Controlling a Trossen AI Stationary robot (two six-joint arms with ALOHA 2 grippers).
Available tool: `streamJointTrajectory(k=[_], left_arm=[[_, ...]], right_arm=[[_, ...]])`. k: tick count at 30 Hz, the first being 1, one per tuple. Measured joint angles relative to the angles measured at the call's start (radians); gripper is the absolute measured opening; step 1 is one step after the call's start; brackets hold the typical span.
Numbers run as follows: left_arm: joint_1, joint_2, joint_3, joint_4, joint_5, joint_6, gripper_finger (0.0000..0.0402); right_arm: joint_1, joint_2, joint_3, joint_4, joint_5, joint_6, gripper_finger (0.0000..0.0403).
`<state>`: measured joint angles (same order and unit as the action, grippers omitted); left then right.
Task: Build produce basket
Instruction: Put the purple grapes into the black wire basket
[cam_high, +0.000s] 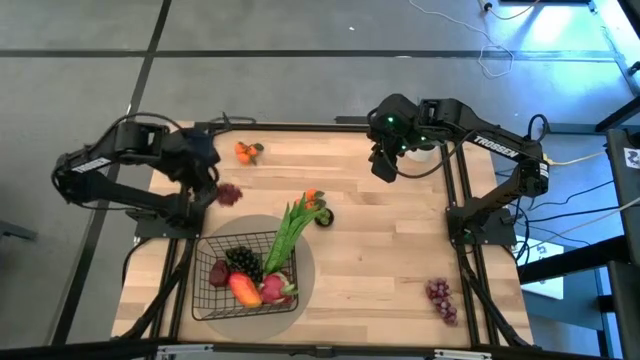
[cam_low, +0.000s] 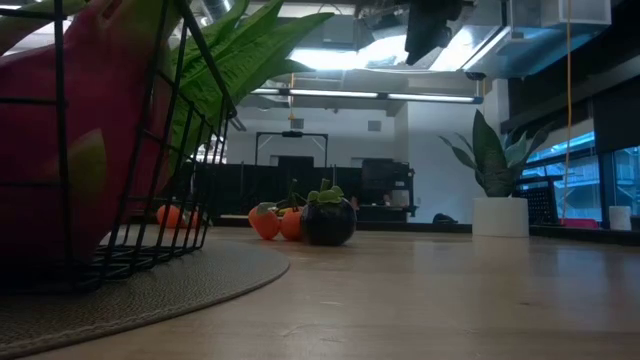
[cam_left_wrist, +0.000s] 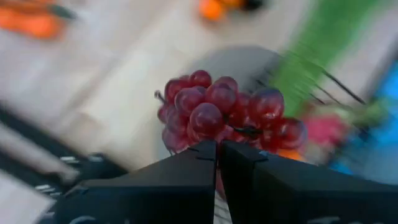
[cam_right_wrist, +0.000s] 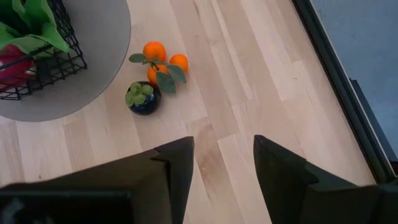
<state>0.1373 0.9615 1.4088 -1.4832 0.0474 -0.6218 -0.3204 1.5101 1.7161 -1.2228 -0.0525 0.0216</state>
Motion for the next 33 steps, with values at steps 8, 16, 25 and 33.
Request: streamJointTrajectory(k=[8,16,25,33], left_arm=[[-0.157,0.001,0.014,0.06,0.251,-0.13,0.0],[-0.314,0.075,0.014,0.194,0.313,-0.215,0.0],[-0.44,0.229,0.014,0.218,0.36,-0.252,0.0],[-0.484,0.376,0.014,0.216,0.357,-0.217,0.0]], right_arm=[[0.0,0.0,0.0,0.0,-0.036,-0.003,0.0154],[0.0,0.0,0.0,0.002,-0.302,-0.09,0.0154],[0.001,0.0,0.0,0.032,-0.48,-0.184,0.0154],[0.001,0.0,0.0,0.037,-0.481,-0.187,0.0154]])
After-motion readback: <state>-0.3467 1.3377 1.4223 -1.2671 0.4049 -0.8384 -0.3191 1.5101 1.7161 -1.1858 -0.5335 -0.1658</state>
